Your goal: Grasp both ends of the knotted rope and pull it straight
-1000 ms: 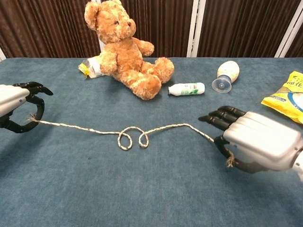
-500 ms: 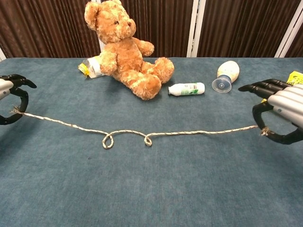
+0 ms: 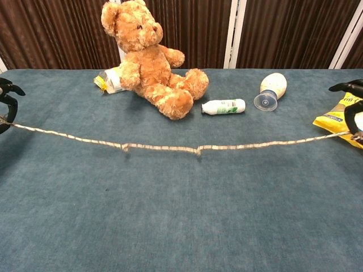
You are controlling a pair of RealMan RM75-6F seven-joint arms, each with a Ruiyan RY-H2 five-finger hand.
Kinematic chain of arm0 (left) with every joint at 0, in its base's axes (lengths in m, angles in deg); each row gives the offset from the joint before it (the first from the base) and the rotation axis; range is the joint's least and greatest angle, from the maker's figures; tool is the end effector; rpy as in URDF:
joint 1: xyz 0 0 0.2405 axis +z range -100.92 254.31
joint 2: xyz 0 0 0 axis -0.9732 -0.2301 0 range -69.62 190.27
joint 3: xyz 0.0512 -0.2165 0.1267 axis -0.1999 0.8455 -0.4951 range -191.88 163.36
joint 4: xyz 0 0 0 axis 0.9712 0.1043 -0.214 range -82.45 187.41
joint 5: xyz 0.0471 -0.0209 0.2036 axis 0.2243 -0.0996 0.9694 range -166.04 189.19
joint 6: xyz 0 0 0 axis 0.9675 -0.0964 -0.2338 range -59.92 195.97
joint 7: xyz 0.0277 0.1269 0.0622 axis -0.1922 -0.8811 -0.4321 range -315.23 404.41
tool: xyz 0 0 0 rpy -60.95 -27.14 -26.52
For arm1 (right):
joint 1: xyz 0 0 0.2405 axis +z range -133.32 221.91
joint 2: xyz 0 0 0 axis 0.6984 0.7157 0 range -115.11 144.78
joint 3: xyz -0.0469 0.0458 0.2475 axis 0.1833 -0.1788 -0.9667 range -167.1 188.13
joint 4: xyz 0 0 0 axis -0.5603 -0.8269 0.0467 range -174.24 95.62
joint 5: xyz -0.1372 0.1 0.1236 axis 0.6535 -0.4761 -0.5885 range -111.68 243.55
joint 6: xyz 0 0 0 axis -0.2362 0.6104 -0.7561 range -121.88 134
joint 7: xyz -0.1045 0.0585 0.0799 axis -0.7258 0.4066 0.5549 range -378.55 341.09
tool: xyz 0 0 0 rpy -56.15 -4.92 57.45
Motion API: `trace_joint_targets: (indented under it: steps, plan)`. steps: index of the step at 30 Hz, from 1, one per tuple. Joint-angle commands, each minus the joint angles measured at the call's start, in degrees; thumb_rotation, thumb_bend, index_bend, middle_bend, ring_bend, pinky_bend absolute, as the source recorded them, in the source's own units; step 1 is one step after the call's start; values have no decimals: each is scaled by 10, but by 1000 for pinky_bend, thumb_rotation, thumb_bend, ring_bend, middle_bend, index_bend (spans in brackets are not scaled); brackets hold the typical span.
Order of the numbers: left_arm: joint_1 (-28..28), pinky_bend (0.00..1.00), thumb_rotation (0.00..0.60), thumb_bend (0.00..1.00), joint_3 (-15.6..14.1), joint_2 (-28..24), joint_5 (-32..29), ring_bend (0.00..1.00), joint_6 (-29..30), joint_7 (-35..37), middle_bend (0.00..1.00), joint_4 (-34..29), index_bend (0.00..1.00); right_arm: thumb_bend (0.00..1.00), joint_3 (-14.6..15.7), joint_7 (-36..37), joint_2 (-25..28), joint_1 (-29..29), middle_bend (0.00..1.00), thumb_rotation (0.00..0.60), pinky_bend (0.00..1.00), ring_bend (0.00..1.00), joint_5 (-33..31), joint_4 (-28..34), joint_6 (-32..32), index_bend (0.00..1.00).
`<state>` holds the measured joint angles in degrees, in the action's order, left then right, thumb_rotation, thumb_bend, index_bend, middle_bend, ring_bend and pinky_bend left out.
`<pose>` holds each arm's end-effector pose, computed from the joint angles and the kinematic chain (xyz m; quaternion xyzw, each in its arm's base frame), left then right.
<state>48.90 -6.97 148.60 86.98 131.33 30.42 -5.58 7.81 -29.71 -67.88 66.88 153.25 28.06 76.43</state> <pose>-0.3141 0.3362 0.0551 -0.7001 -0.2802 -0.2638 0.6015 -0.3016 -0.2840 0.0588 0.7405 -0.2530 0.3074 0.5414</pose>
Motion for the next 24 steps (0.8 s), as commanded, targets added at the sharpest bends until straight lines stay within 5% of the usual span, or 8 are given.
trace_joint_targets:
  steps: [1,24]
  plan:
    - [-4,130,600,454,5,6,-15,7,-16,-7,142,11,622,556,-3,12,6,-3,151,600,0,0,-6,-7,1,784]
    - [-18,130,600,453,-1,44,-37,11,-85,26,145,112,631,556,6,49,-20,-14,151,600,0,0,-29,-104,-29,778]
